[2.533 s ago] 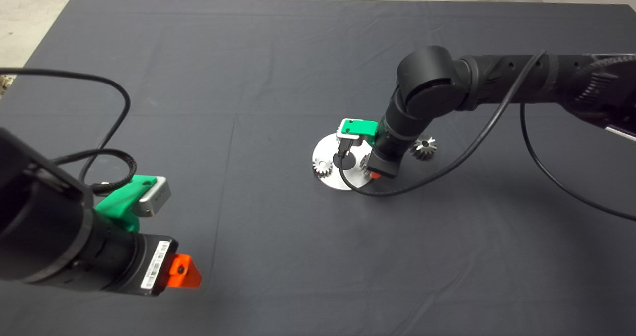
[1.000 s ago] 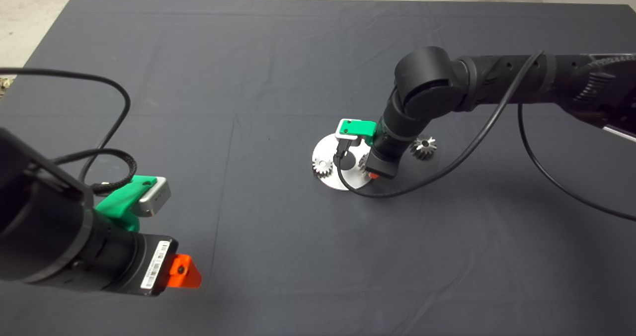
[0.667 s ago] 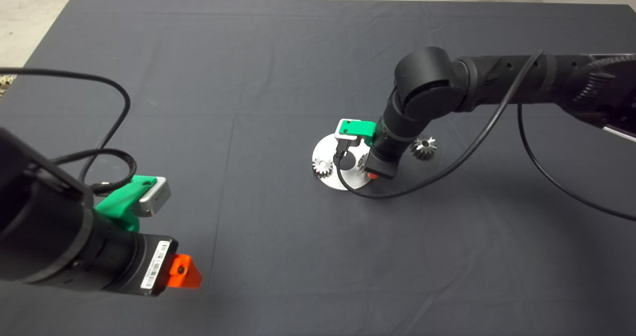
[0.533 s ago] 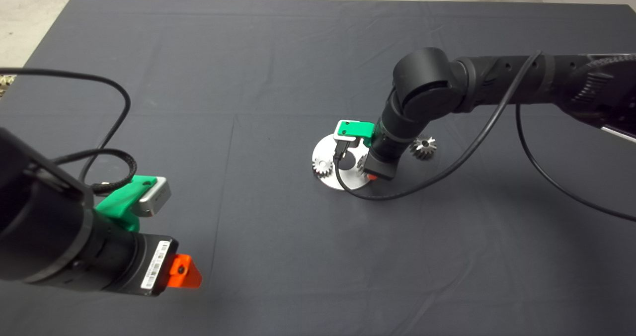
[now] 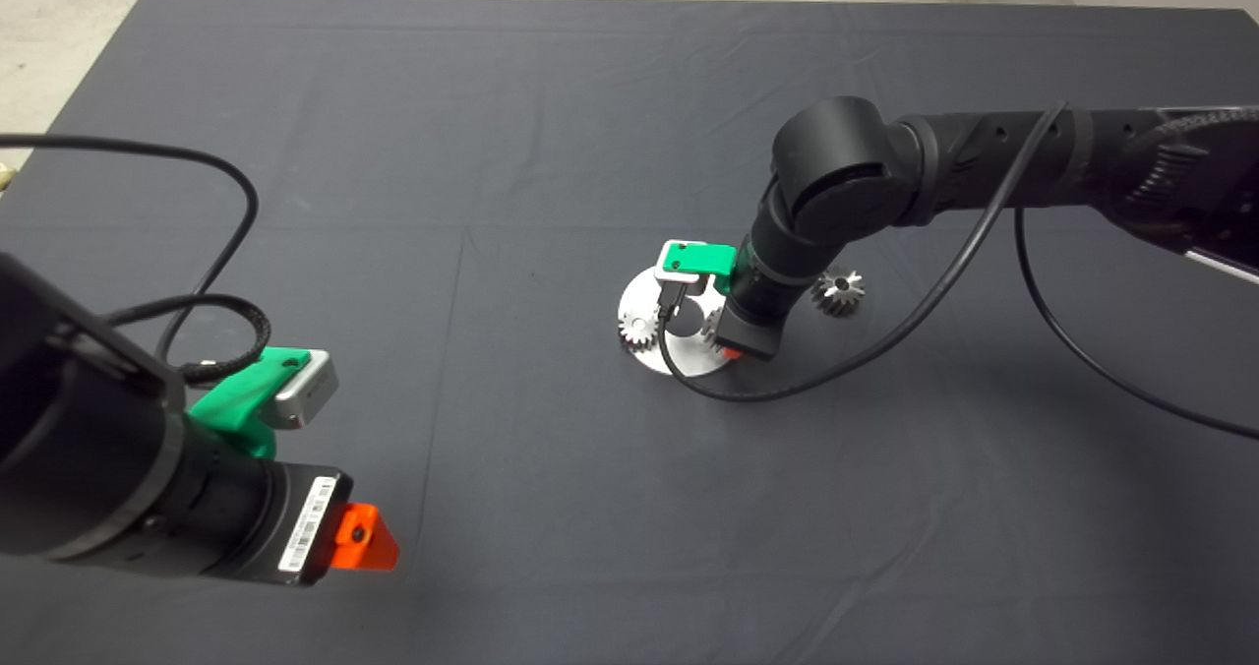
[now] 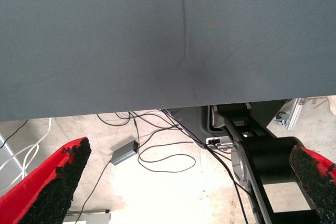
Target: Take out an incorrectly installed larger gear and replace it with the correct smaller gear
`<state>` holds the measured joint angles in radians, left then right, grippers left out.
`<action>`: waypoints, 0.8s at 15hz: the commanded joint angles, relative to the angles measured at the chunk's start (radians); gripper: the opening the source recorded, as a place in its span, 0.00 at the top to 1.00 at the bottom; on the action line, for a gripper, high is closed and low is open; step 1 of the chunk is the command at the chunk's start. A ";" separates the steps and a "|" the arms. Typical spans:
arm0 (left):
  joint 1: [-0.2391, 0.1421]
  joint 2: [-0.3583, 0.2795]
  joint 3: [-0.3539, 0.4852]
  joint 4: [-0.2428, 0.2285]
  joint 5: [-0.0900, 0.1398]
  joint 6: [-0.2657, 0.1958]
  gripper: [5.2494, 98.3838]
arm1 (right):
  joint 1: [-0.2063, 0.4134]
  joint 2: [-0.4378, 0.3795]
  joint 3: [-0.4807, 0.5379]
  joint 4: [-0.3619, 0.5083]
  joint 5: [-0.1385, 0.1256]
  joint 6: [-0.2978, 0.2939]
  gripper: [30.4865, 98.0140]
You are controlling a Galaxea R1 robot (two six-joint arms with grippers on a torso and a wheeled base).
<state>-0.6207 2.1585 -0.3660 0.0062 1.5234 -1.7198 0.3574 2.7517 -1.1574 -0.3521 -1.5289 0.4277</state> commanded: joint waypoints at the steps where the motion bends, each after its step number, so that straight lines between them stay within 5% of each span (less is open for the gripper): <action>1: -0.005 -0.001 0.013 -0.018 0.008 -0.006 0.01 | 0.029 -0.003 -0.002 -0.038 -0.129 -0.002 0.88; 12: -0.005 -0.001 0.013 -0.018 0.008 -0.006 0.01 | 0.026 -0.019 -0.002 -0.039 -0.129 -0.004 0.88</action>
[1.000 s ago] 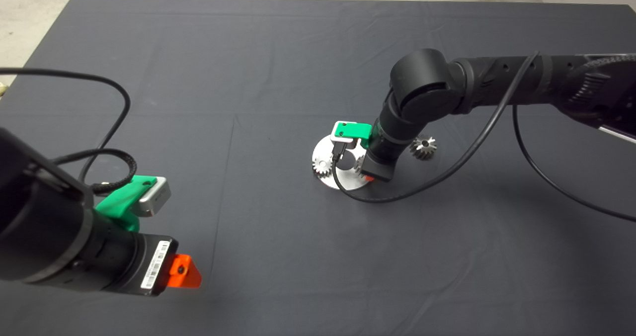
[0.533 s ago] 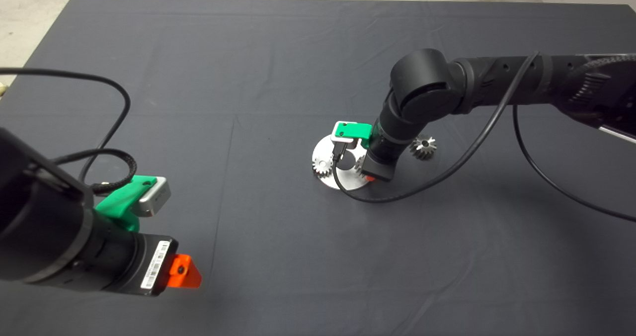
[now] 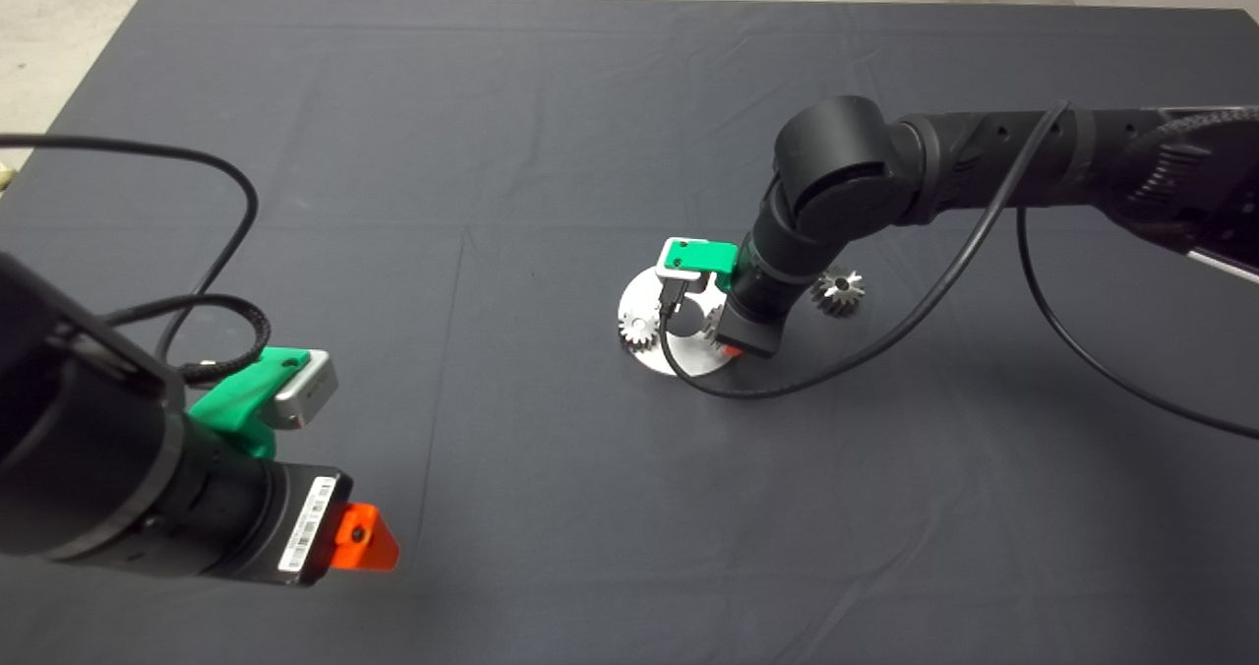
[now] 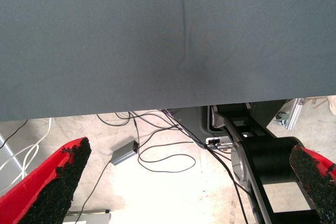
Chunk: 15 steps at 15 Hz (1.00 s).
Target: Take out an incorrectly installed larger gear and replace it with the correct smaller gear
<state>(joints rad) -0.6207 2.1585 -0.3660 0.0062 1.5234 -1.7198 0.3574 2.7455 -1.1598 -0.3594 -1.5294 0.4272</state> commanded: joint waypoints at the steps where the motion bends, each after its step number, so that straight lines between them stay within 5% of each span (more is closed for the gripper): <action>1: -0.005 -0.001 0.013 -0.018 0.008 -0.006 0.01 | 0.026 -0.016 0.000 -0.032 -0.129 -0.004 0.88; 15: -0.005 -0.002 0.013 -0.018 0.008 -0.006 0.01 | 0.020 -0.006 0.000 -0.032 -0.129 -0.002 0.88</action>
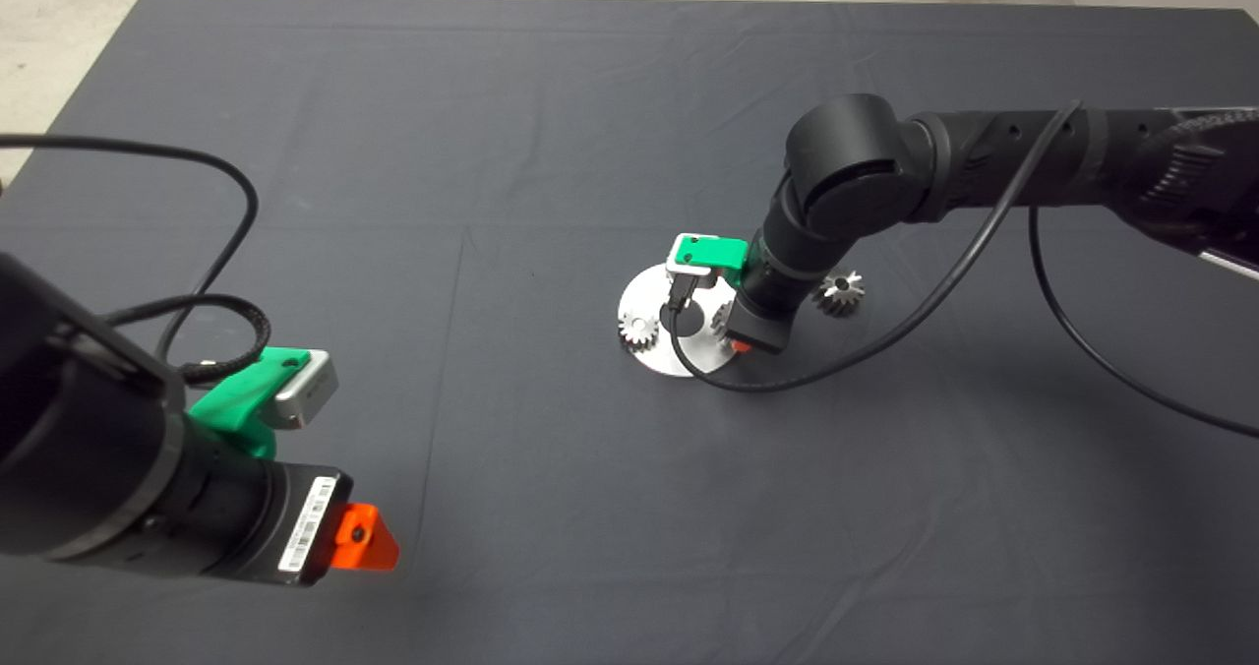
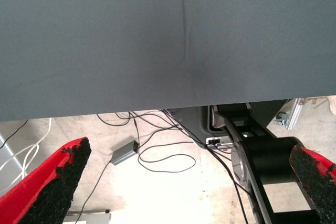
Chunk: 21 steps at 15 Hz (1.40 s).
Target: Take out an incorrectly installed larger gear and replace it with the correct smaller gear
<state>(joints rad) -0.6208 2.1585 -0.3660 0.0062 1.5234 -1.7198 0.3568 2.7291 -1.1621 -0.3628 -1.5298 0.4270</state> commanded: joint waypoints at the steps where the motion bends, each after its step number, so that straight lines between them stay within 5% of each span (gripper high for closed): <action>1: -0.005 -0.002 0.013 -0.018 0.009 -0.006 0.01 | 0.021 0.011 0.003 -0.028 -0.128 -0.002 0.88; 21: -0.004 -0.002 0.013 -0.018 0.009 -0.006 0.01 | -0.001 0.016 0.003 -0.030 -0.128 -0.002 0.88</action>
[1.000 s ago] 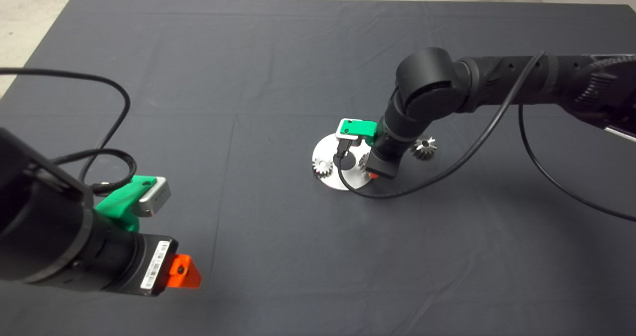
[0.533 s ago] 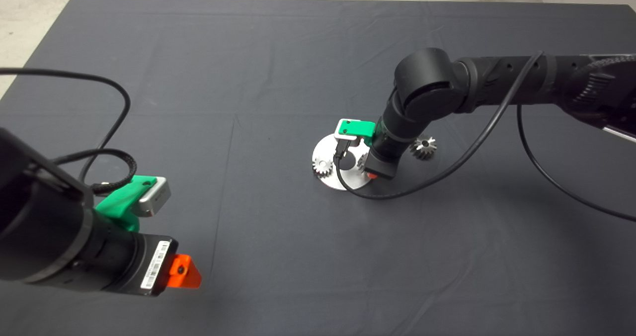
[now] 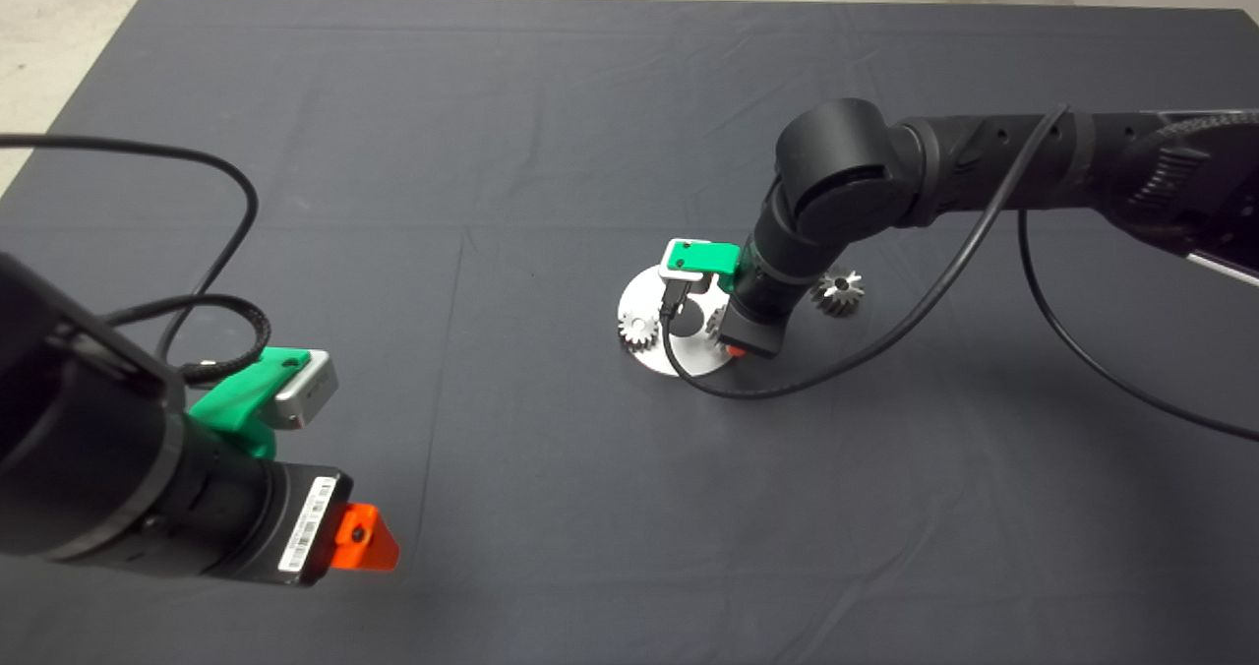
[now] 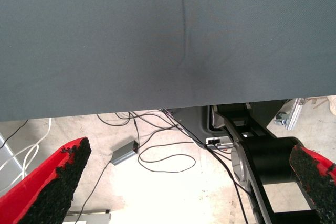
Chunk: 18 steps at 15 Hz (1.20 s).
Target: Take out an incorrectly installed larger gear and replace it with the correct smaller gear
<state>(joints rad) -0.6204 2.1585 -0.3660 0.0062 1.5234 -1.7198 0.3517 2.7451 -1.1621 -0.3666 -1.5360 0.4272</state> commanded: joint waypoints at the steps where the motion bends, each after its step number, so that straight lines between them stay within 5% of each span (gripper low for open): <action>1: -0.004 -0.002 0.013 -0.018 0.009 -0.006 0.01 | 0.004 0.000 0.003 -0.026 -0.122 -0.002 0.88; 18: -0.004 -0.001 0.013 -0.018 0.011 0.002 0.01 | 0.010 -0.006 0.003 -0.026 -0.122 -0.005 0.88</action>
<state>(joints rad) -0.6204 2.1585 -0.3658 0.0062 1.5234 -1.7174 0.3515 2.7426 -1.1621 -0.3670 -1.5313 0.4270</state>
